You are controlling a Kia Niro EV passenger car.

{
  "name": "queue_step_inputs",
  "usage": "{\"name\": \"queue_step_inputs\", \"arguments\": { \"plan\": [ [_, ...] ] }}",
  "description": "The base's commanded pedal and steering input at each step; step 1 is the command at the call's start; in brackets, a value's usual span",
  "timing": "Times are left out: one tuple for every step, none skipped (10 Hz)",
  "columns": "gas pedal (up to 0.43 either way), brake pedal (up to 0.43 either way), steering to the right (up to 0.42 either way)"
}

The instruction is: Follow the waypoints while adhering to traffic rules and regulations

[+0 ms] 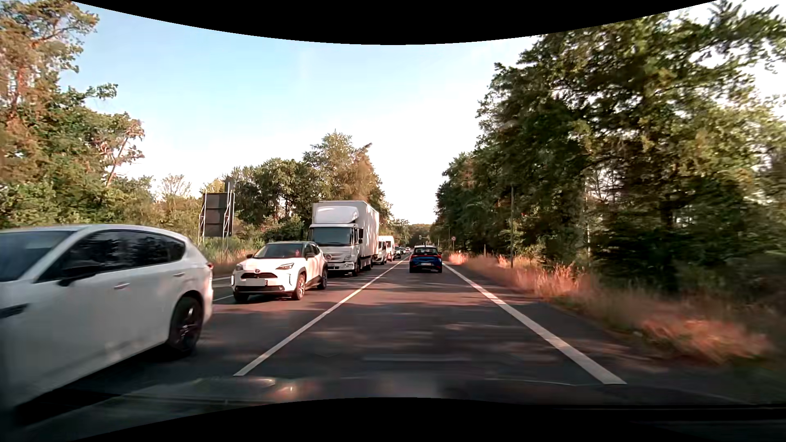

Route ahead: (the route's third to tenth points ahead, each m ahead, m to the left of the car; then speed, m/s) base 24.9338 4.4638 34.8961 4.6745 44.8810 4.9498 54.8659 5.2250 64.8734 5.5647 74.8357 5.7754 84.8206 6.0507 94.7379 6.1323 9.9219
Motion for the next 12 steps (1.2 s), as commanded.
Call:
{"name": "queue_step_inputs", "arguments": {
  "plan": [
    [0.228,0.000,0.002],
    [0.228,0.000,0.002],
    [0.228,0.000,0.002],
    [0.228,0.000,0.003],
    [0.228,0.000,0.002],
    [0.228,0.000,0.002],
    [0.228,0.000,0.001],
    [0.228,0.000,0.001],
    [0.228,0.000,0.001],
    [0.228,0.000,0.001],
    [0.228,0.000,0.001],
    [0.228,0.000,0.001]
  ]
}}
